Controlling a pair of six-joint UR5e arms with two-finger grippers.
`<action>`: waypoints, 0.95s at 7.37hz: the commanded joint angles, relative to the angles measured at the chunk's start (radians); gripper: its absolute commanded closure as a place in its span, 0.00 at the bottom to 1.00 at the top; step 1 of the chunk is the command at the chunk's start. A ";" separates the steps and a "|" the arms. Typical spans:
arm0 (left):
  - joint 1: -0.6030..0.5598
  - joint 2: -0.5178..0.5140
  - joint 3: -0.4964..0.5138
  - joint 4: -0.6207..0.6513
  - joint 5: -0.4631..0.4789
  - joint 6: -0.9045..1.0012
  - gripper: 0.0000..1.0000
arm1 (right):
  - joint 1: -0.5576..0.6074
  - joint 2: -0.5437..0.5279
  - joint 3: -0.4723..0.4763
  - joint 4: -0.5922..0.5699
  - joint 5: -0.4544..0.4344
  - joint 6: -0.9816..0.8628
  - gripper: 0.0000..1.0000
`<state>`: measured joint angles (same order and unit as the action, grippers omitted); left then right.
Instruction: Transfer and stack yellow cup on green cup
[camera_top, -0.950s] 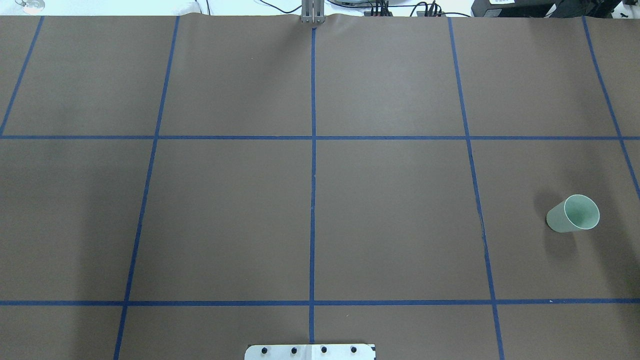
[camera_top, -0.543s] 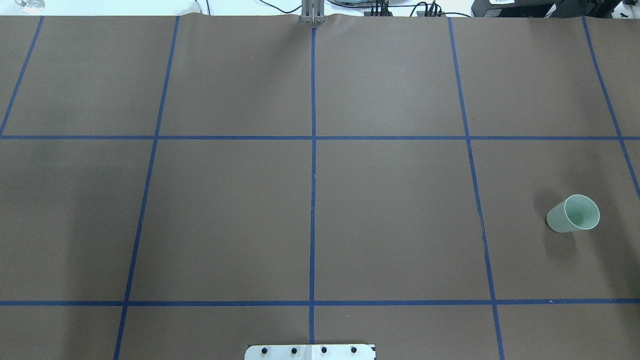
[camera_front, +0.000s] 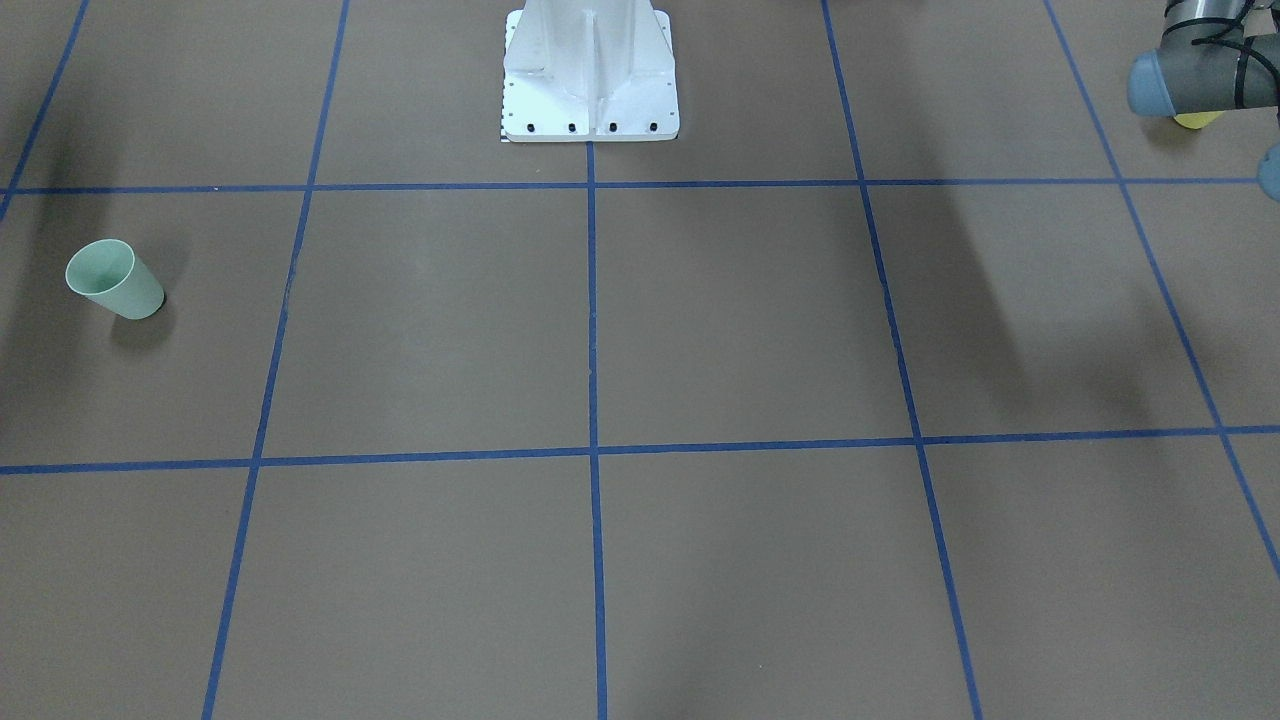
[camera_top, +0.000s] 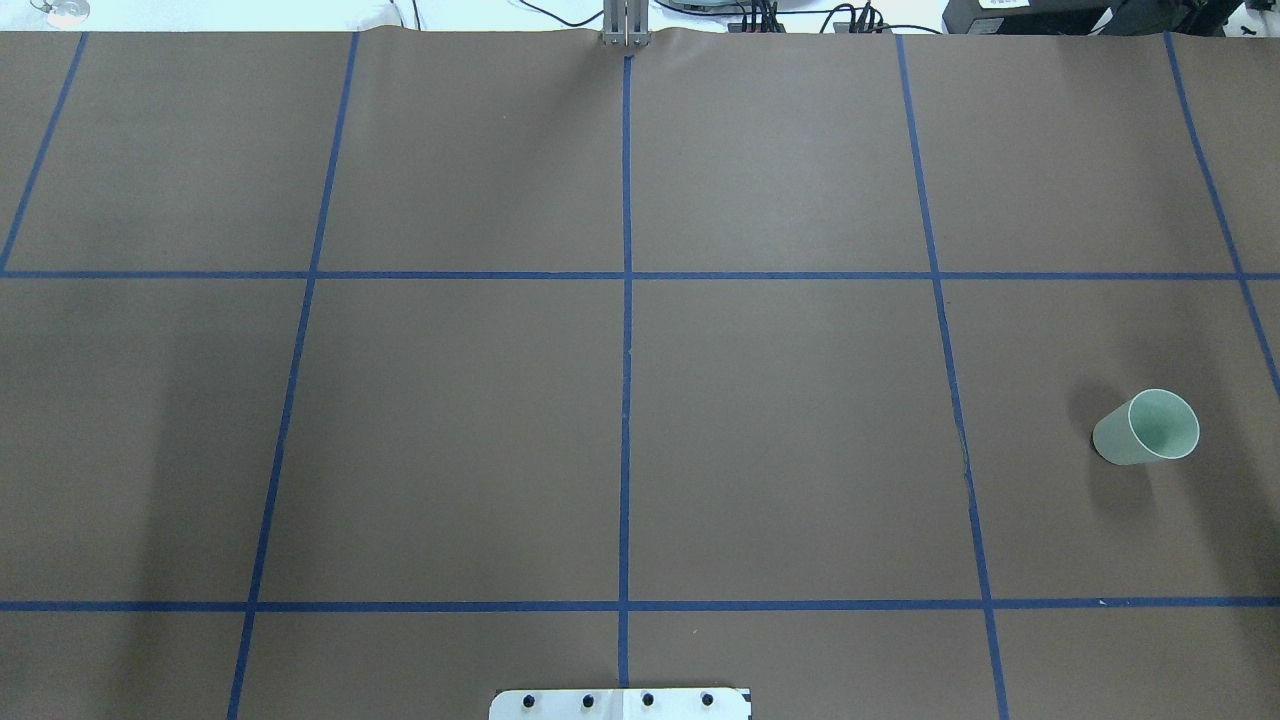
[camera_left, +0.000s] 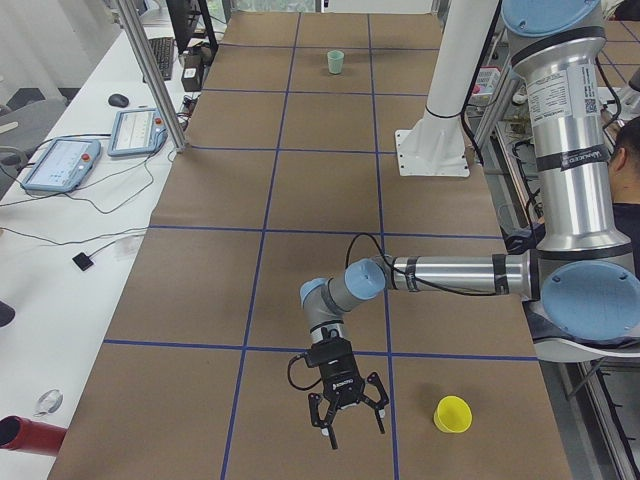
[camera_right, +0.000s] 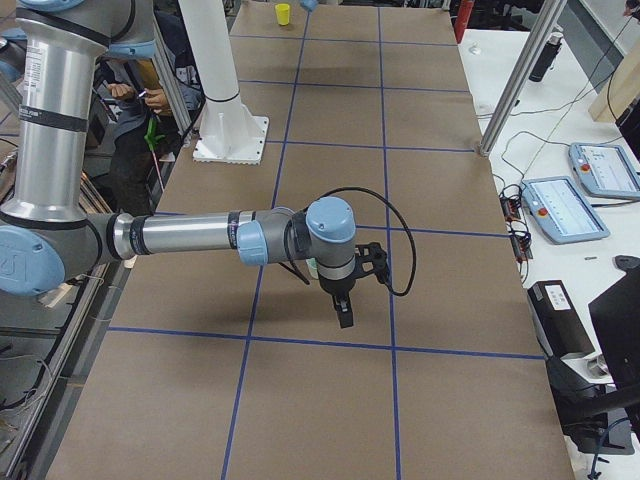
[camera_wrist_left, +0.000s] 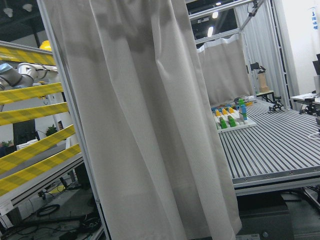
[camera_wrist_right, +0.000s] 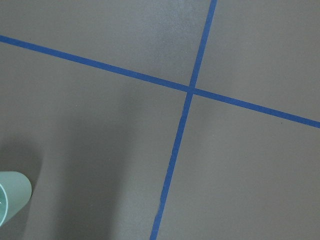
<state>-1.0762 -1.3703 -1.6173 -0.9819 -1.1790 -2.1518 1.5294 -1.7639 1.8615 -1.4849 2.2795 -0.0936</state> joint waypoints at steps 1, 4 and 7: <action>0.048 -0.029 0.022 0.173 -0.138 -0.069 0.00 | 0.000 0.001 -0.001 0.000 0.000 0.000 0.00; 0.150 -0.068 0.077 0.330 -0.390 -0.158 0.00 | 0.000 0.006 0.001 0.002 -0.001 0.000 0.00; 0.202 -0.134 0.195 0.348 -0.589 -0.215 0.00 | 0.000 0.001 -0.037 0.078 0.000 0.002 0.00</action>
<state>-0.8988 -1.4802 -1.4693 -0.6353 -1.6877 -2.3408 1.5294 -1.7610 1.8439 -1.4383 2.2789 -0.0926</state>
